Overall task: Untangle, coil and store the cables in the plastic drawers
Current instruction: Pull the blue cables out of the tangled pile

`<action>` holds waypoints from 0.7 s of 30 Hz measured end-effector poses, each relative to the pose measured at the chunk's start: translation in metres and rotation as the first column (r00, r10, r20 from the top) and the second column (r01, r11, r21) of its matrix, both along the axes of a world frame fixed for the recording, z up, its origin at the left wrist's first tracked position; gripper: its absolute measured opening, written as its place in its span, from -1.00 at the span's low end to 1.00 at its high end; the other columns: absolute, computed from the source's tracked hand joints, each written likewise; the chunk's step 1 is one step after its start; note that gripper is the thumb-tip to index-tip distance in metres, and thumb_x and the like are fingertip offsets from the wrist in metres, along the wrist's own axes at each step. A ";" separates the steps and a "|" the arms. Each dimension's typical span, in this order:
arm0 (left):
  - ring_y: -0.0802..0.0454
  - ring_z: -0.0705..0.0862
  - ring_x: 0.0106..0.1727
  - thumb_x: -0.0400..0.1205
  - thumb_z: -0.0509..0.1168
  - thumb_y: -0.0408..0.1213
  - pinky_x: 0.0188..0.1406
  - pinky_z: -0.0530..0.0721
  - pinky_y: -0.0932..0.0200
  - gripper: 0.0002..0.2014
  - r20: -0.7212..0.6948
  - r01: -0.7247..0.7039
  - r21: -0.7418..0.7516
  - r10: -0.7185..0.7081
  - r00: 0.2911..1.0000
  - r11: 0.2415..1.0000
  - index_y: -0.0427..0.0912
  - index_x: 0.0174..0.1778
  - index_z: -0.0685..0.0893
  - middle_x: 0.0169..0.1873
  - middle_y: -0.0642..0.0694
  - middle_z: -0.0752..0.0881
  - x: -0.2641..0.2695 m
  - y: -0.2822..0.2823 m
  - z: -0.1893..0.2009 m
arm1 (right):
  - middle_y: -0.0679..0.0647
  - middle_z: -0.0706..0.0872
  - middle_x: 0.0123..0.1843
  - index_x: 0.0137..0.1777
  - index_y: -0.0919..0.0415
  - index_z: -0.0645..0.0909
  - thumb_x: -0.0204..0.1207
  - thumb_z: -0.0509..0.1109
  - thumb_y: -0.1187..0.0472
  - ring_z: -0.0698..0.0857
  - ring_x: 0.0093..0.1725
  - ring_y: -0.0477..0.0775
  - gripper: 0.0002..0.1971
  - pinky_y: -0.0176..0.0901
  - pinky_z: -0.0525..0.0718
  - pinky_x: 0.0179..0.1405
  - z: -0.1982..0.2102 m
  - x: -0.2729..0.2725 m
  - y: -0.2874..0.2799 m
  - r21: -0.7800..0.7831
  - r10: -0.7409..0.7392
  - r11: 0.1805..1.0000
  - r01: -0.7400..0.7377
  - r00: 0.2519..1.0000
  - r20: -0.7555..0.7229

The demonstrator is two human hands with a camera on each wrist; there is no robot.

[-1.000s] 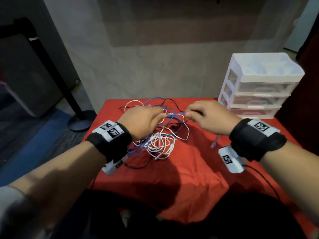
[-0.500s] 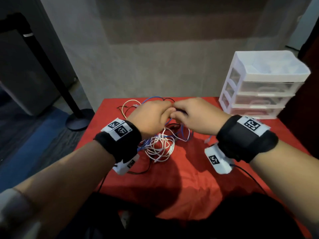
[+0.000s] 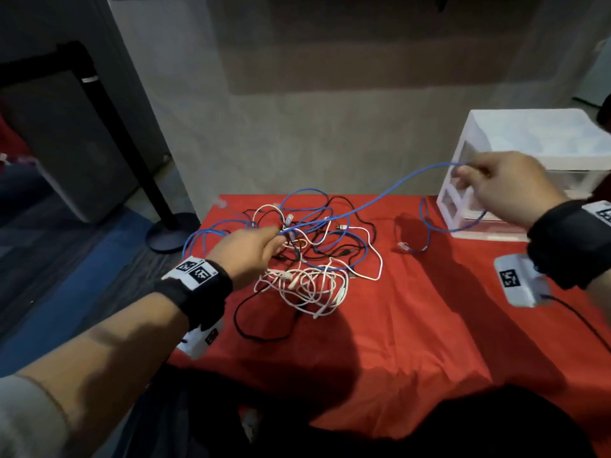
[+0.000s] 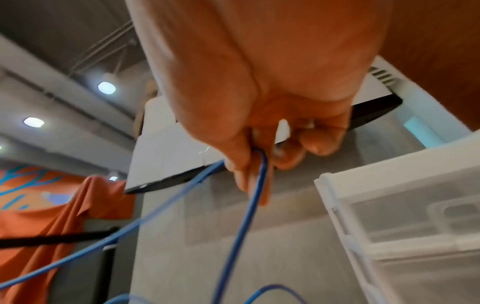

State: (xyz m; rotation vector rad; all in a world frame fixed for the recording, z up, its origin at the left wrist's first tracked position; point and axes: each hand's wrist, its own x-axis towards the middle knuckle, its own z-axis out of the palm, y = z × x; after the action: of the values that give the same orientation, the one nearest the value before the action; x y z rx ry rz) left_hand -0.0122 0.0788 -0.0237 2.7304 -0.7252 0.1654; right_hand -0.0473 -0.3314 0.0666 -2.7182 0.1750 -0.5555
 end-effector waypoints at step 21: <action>-0.27 0.69 0.01 0.77 -0.05 0.14 -0.11 0.60 -0.12 -0.73 0.056 0.119 0.067 -0.123 0.991 0.991 0.13 -0.17 0.31 -0.11 -0.08 0.71 0.000 -0.018 0.015 | 0.20 0.86 -0.04 -0.08 0.12 0.74 0.72 0.32 0.13 0.79 0.04 0.31 -0.80 0.06 0.64 -0.09 -0.031 -0.001 0.081 -0.104 0.292 0.947 -0.305 0.949 -0.124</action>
State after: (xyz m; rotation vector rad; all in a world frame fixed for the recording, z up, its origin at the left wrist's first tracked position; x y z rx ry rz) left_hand -0.0122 0.0604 -0.0087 2.7411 -0.9250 0.2009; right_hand -0.0485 -0.2506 0.0361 -2.8188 -0.2504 -0.3425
